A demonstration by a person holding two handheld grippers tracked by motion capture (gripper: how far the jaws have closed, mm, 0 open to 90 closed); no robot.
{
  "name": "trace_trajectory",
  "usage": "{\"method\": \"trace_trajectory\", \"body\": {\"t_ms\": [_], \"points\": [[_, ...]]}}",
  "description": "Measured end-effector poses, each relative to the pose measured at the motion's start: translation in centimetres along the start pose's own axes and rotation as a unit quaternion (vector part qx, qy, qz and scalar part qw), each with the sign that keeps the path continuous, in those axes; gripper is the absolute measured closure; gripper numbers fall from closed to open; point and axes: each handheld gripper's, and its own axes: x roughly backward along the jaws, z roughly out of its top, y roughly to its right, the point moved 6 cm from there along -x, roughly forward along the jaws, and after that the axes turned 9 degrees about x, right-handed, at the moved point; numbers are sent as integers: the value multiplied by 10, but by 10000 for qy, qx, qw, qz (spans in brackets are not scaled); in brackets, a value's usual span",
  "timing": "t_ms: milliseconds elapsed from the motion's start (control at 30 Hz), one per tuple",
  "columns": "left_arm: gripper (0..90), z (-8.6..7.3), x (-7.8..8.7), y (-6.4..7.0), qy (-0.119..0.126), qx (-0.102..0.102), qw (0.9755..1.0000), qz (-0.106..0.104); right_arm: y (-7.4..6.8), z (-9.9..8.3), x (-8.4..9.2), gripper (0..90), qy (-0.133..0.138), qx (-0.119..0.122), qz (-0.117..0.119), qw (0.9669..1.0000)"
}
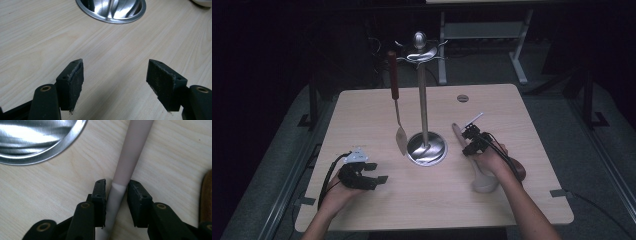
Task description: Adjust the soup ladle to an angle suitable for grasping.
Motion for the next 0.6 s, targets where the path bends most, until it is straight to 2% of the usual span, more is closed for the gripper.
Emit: {"method": "trace_trajectory", "body": {"t_ms": [100, 233, 333, 600], "points": [[298, 0, 0, 0, 9, 54, 10000, -14, -3, 2, 0, 713, 15, -5, 58, 10000], [299, 0, 1, 0, -12, 28, 10000, -13, -4, 2, 0, 766, 51, -59, 169, 9998], [300, 0, 1, -1, 6, 44, 10000, -14, -2, 1, 0, 768, 82, -29, 126, 9999], [300, 0, 1, -1, 6, 40, 10000, -11, 5, -1, 11, 769, 392, -301, 305, 9983]]}}
